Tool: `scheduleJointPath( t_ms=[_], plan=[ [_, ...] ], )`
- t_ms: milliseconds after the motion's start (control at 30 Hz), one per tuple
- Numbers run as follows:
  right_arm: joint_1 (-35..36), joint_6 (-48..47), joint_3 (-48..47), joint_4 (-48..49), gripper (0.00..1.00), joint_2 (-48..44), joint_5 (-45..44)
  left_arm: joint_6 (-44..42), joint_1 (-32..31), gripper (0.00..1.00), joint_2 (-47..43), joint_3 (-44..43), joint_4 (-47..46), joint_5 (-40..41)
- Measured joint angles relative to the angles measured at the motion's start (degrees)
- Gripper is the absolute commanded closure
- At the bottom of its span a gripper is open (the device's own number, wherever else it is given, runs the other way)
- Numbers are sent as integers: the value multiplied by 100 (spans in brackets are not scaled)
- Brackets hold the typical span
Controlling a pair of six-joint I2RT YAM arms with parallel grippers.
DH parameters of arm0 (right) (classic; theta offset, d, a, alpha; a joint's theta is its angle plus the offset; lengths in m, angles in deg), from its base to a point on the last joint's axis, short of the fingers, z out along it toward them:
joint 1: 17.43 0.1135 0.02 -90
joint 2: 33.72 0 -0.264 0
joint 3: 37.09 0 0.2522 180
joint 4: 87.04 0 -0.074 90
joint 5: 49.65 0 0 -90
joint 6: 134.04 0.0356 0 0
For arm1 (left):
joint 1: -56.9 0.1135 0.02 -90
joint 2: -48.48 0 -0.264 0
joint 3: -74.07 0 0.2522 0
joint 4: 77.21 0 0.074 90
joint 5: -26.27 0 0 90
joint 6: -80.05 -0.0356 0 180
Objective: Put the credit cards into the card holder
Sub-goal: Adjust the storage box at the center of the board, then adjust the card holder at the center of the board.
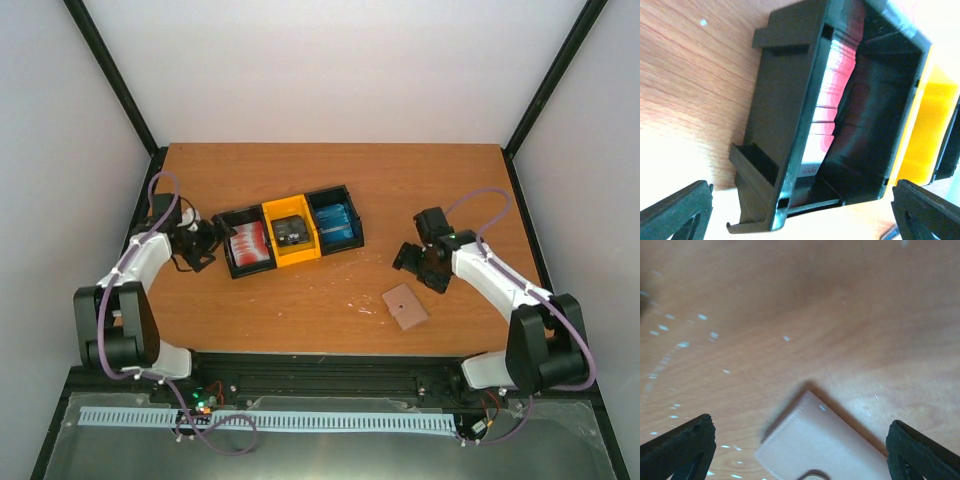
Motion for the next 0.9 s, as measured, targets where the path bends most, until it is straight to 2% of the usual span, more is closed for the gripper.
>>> scheduleJointPath(
  t_ms=[100,267,367,533,733,900],
  plan=[
    [125,210,219,-35,17,212,-61,22,-2,0,-474,61,11,404],
    [188,396,361,55,19,542,48,37,-4,0,-1329,164,9,763],
    [328,411,431,153,24,566,160,31,-4,0,-1696,188,7,844],
    [538,-72,439,348,27,920,610,-70,-7,0,-2122,219,-33,804],
    [1388,-859,-354,299,26,1759,800,-299,-9,0,-2417,219,-26,717],
    [2216,-1097,-673,332,25,2035,933,-439,-9,0,-2688,219,-15,686]
  ],
)
